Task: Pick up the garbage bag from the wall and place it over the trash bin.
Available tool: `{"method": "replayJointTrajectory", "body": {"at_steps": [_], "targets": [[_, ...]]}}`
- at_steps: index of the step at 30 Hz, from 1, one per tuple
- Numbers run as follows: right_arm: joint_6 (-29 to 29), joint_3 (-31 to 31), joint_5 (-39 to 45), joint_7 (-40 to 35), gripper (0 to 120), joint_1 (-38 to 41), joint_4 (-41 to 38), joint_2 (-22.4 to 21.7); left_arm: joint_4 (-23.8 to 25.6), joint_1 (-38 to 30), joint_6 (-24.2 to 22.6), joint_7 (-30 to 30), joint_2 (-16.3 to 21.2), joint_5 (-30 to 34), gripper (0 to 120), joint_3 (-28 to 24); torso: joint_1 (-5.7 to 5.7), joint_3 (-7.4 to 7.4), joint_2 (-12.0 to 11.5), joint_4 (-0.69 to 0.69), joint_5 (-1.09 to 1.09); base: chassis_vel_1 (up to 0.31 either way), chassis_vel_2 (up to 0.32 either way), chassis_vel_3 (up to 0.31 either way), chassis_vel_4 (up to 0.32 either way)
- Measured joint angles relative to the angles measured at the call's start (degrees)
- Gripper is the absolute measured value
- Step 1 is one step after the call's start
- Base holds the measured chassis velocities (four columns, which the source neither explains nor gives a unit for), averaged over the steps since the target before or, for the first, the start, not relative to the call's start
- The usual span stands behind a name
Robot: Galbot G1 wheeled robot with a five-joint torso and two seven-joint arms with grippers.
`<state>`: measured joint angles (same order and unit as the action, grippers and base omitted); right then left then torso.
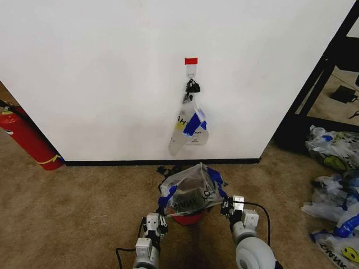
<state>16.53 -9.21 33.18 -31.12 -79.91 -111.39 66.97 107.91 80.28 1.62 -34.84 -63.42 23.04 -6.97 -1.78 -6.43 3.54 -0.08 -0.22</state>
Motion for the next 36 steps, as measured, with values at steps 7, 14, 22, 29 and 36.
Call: {"method": "replayJointTrajectory", "body": {"at_steps": [7, 14, 22, 29, 36], "targets": [[0.2, -0.1, -0.1, 0.5, 0, 0.9, 1.2, -0.4, -0.9, -0.5, -0.3, 0.1, -0.1, 0.3, 0, -0.3, 0.00, 0.00, 0.0, 0.00, 0.00, 0.000, 0.000, 0.000, 0.000], [1.6, -0.2, 0.3, 0.7, 0, 2.4, 3.1, -0.6, -1.6, -2.6, -2.8, 0.7, 0.3, 3.6, 0, -1.8, 0.00, 0.00, 0.0, 0.00, 0.00, 0.000, 0.000, 0.000, 0.000], [2.3, 0.0, 0.7, 1.1, 0, 3.9, 5.0, -1.0, -1.8, -4.9, -6.2, 1.0, 1.0, 8.5, 0, -3.2, 0.00, 0.00, 0.0, 0.00, 0.00, 0.000, 0.000, 0.000, 0.000], [2.3, 0.2, 1.3, 1.5, 0, 5.7, 7.2, -1.2, -1.6, -5.4, -6.8, 1.6, 2.0, 9.8, 0, -2.9, 0.00, 0.00, 0.0, 0.00, 0.00, 0.000, 0.000, 0.000, 0.000], [-0.2, 0.5, -0.2, 2.0, 7, 4.3, 6.1, -1.8, 1.1, -2.7, -5.1, 3.4, 3.6, 5.6, 17, -2.1, 0.00, 0.00, 0.0, 0.00, 0.00, 0.000, 0.000, 0.000, 0.000]]}}
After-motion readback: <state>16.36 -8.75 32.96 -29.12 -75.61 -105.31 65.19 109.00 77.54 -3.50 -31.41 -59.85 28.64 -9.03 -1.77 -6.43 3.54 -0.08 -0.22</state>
